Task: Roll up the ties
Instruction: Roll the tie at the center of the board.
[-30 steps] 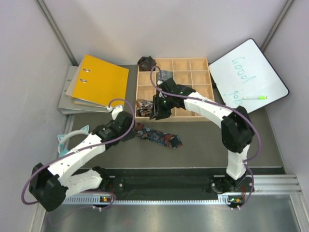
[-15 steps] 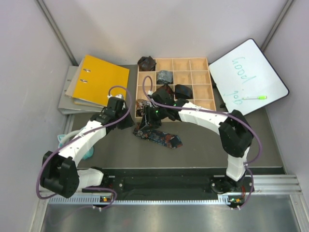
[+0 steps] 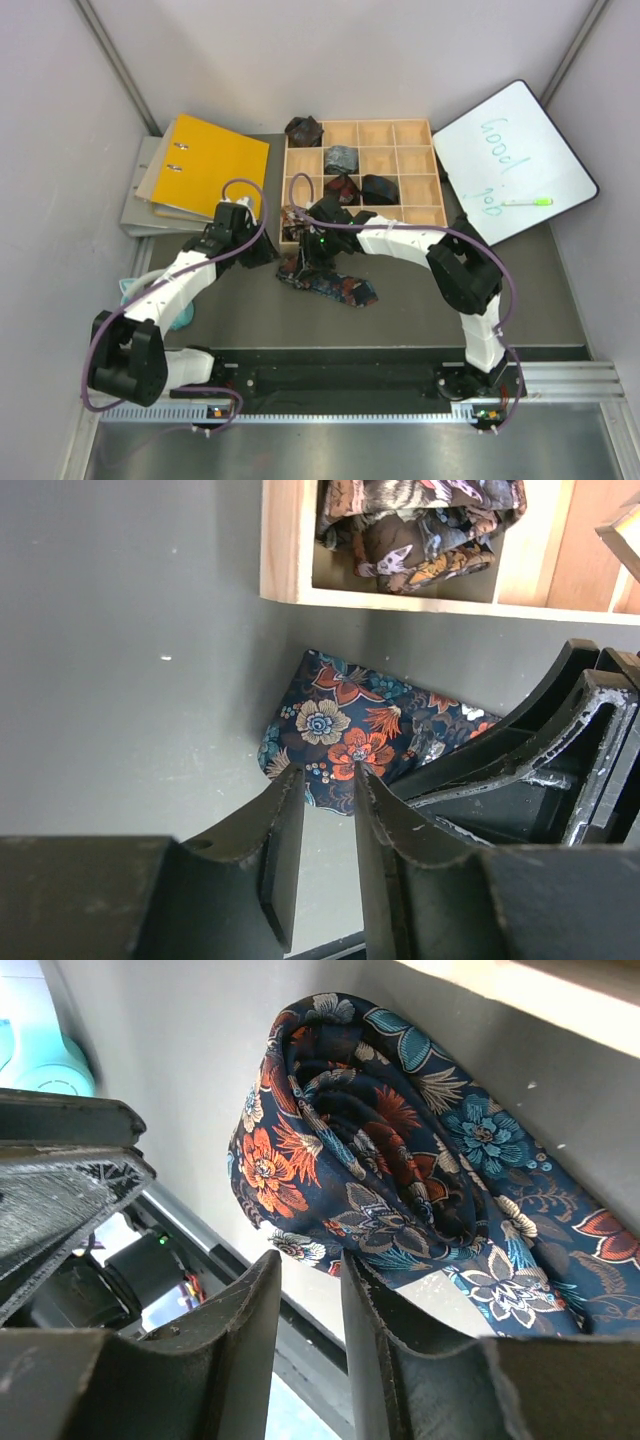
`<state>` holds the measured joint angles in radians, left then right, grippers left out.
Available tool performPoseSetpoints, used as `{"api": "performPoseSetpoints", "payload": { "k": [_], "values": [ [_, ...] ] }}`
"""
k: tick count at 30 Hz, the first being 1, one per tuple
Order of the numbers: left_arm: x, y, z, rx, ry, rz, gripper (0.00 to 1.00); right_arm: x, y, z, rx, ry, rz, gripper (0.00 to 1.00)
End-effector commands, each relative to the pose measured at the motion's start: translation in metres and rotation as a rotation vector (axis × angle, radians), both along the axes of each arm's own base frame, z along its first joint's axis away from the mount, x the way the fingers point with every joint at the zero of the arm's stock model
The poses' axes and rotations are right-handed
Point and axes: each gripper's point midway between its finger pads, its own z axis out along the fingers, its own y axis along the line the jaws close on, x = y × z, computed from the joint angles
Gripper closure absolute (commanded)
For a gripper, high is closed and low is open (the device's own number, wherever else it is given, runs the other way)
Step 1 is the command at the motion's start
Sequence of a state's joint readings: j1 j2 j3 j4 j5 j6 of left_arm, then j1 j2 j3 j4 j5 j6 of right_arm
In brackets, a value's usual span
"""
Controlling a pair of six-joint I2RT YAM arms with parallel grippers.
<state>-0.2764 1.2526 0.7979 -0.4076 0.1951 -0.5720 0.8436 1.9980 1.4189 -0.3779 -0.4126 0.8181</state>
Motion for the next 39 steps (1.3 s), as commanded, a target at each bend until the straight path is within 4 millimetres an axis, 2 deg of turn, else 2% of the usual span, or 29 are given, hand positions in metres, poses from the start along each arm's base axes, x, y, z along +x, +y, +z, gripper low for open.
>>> {"api": "performPoseSetpoints", "payload": {
  "k": [1, 4, 9, 12, 22, 24, 31, 36, 39],
  "values": [
    [0.009, -0.008, 0.004, -0.042, -0.051, -0.035, 0.67, 0.012, -0.006, -0.003, -0.023, -0.053, -0.006, 0.69],
    [0.009, -0.013, -0.001, -0.079, -0.043, -0.051, 0.65, 0.011, -0.012, -0.008, -0.038, -0.051, -0.007, 0.69],
    [0.004, -0.023, -0.008, -0.131, -0.030, -0.096, 0.54, 0.008, -0.018, -0.017, -0.056, -0.040, -0.003, 0.70],
    [0.004, -0.024, -0.015, -0.135, -0.031, -0.099, 0.51, 0.006, -0.020, -0.020, -0.063, -0.039, 0.001, 0.70],
    [0.004, -0.037, -0.037, -0.199, -0.036, -0.151, 0.50, 0.004, -0.024, -0.027, -0.075, -0.034, 0.007, 0.71],
    [-0.001, -0.036, -0.047, -0.201, -0.004, -0.152, 0.49, 0.004, -0.025, -0.028, -0.079, -0.032, 0.007, 0.71],
    [-0.013, -0.034, -0.058, -0.198, 0.034, -0.145, 0.47, 0.006, -0.030, -0.033, -0.089, -0.023, 0.006, 0.71],
    [-0.013, -0.031, -0.063, -0.187, 0.022, -0.133, 0.34, 0.010, -0.036, -0.035, -0.099, -0.019, 0.005, 0.71],
    [-0.015, -0.033, -0.065, -0.207, 0.023, -0.139, 0.33, 0.012, -0.038, -0.034, -0.102, -0.022, 0.005, 0.71]
  ]
}}
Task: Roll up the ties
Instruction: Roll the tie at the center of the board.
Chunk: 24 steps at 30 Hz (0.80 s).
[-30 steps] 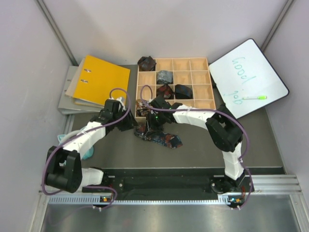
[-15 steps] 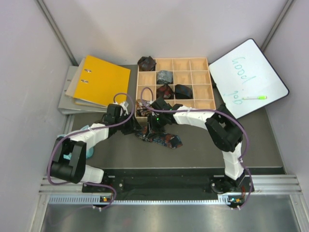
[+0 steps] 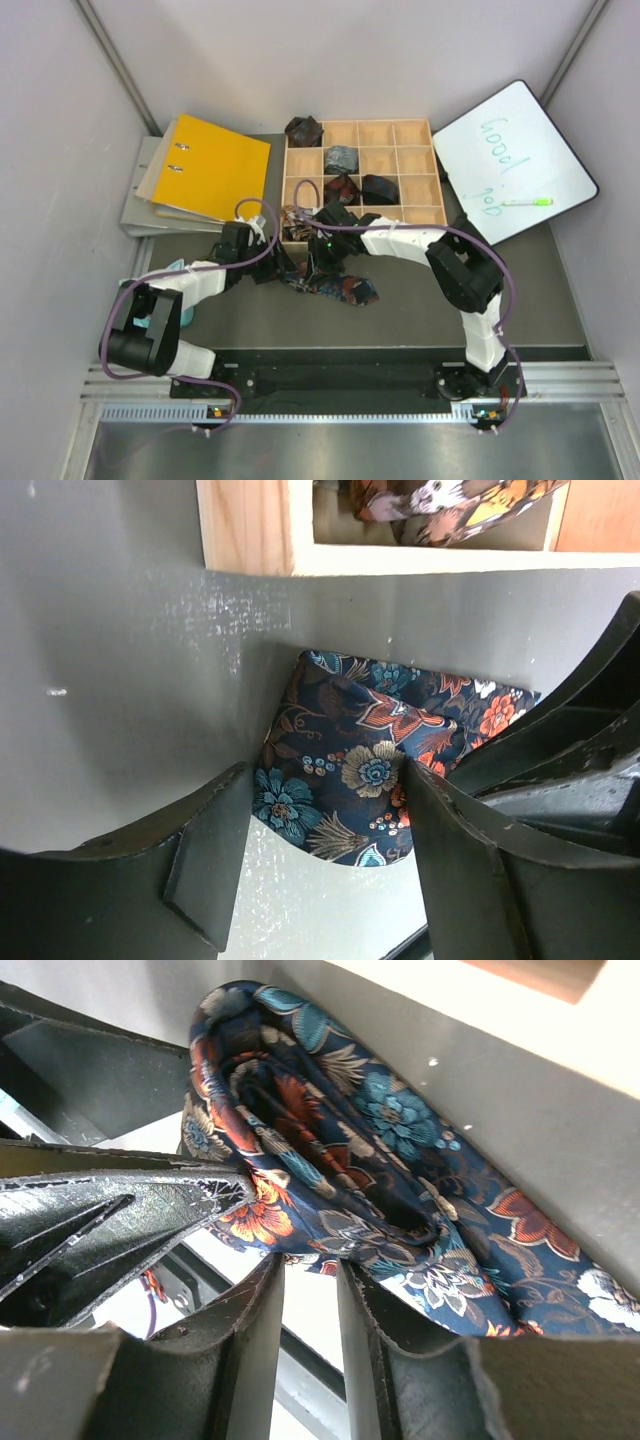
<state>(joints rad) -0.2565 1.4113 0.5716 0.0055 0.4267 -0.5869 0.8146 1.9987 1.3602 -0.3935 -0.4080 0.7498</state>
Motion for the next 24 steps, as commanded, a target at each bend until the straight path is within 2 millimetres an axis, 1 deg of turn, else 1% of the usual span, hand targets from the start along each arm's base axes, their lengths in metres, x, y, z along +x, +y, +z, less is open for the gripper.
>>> {"api": "performPoseSetpoints", "payload": {
  "k": [1, 3, 4, 7, 9, 10, 13, 14, 15, 16, 18, 21, 23, 24],
  "values": [
    [-0.009, -0.006, -0.004, -0.041, 0.007, -0.027, 0.35, 0.013, -0.014, -0.011, -0.043, -0.027, -0.014, 0.71],
    [-0.009, -0.009, -0.003, -0.057, -0.003, -0.036, 0.39, 0.015, -0.015, -0.011, -0.045, -0.028, -0.015, 0.71],
    [-0.012, -0.010, -0.003, -0.068, 0.000, -0.046, 0.45, 0.015, -0.016, -0.011, -0.047, -0.027, -0.014, 0.71],
    [-0.015, -0.011, -0.002, -0.084, -0.001, -0.050, 0.50, 0.015, -0.016, -0.011, -0.050, -0.029, -0.009, 0.71],
    [-0.021, -0.013, 0.000, -0.099, 0.015, -0.052, 0.50, 0.015, -0.018, -0.012, -0.057, -0.027, -0.009, 0.71],
    [-0.023, -0.012, 0.004, -0.109, 0.013, -0.046, 0.50, 0.016, -0.018, -0.011, -0.058, -0.028, -0.008, 0.71],
    [-0.030, -0.005, 0.006, -0.088, 0.042, 0.005, 0.45, 0.019, -0.020, -0.010, -0.057, -0.033, -0.011, 0.71],
    [-0.030, -0.005, 0.008, -0.090, 0.038, 0.012, 0.39, 0.019, -0.021, -0.010, -0.060, -0.032, -0.011, 0.71],
    [-0.036, -0.003, 0.007, -0.086, 0.062, 0.020, 0.37, 0.020, -0.021, -0.008, -0.056, -0.033, -0.012, 0.71],
    [-0.038, -0.003, 0.011, -0.093, 0.065, 0.024, 0.36, 0.021, -0.020, -0.008, -0.056, -0.034, -0.011, 0.71],
    [-0.038, -0.003, 0.016, -0.101, 0.053, 0.025, 0.32, 0.023, -0.019, -0.005, -0.054, -0.036, -0.009, 0.71],
    [-0.036, 0.000, 0.020, -0.079, 0.026, 0.028, 0.30, 0.026, -0.017, 0.001, -0.050, -0.046, -0.005, 0.71],
    [-0.033, 0.000, 0.020, -0.071, 0.015, 0.025, 0.30, 0.027, -0.016, 0.006, -0.050, -0.049, -0.001, 0.71],
    [-0.033, 0.001, 0.018, -0.066, 0.013, 0.022, 0.30, 0.028, -0.015, 0.011, -0.047, -0.057, 0.001, 0.71]
  ]
}}
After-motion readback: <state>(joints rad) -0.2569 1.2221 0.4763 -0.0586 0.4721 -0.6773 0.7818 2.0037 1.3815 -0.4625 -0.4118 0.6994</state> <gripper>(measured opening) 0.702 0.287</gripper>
